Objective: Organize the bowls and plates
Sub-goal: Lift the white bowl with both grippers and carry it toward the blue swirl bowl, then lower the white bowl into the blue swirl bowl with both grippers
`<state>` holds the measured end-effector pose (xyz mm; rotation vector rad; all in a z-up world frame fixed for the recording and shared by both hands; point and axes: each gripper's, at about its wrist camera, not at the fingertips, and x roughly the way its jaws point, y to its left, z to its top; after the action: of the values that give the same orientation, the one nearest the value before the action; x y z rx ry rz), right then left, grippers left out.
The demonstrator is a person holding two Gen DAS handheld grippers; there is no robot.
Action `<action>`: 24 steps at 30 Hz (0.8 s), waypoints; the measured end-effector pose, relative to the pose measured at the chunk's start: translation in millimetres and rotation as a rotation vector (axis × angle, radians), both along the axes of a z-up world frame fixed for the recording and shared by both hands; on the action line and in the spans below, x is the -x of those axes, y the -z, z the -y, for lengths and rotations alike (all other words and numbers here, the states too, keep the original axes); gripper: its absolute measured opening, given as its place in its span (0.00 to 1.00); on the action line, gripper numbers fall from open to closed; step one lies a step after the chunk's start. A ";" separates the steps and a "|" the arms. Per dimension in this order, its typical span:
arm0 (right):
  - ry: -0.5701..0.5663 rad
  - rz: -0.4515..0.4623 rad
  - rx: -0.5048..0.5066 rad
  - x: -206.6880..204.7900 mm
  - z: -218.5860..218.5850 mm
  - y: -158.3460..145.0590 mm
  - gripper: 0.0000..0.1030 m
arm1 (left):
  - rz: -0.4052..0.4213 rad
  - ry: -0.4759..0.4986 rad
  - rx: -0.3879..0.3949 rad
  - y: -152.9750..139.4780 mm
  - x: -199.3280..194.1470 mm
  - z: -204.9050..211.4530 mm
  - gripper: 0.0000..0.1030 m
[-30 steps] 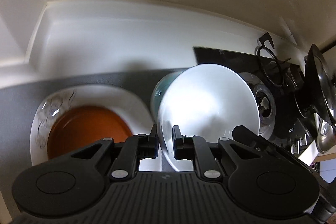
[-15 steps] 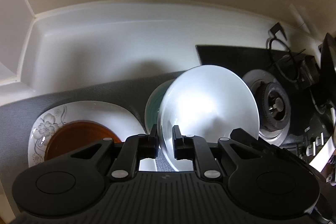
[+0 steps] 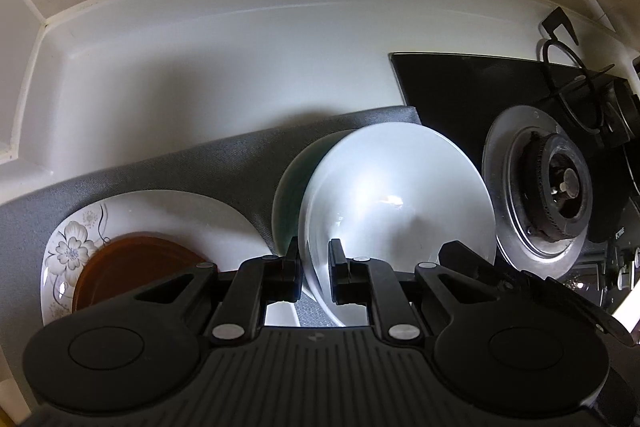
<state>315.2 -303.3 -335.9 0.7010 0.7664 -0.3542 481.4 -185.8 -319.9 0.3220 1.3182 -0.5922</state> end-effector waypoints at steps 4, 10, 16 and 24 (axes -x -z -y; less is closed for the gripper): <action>-0.011 -0.012 0.006 -6.4 -0.7 6.7 0.16 | -0.025 -0.015 0.014 8.3 -7.3 -4.2 0.13; -0.006 -0.015 0.036 -12.4 2.9 8.6 0.13 | -0.177 -0.099 0.114 26.7 -23.9 -21.8 0.13; -0.033 -0.015 0.075 -14.9 3.3 8.6 0.11 | -0.238 -0.095 0.181 30.0 -29.6 -32.4 0.13; -0.079 -0.009 0.107 -17.6 4.4 8.8 0.10 | -0.338 -0.123 0.262 33.9 -40.6 -46.6 0.18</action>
<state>332.7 -307.7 -344.7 0.5669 0.7758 -0.3244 522.0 -139.2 -353.8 -0.0790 1.5498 -0.7269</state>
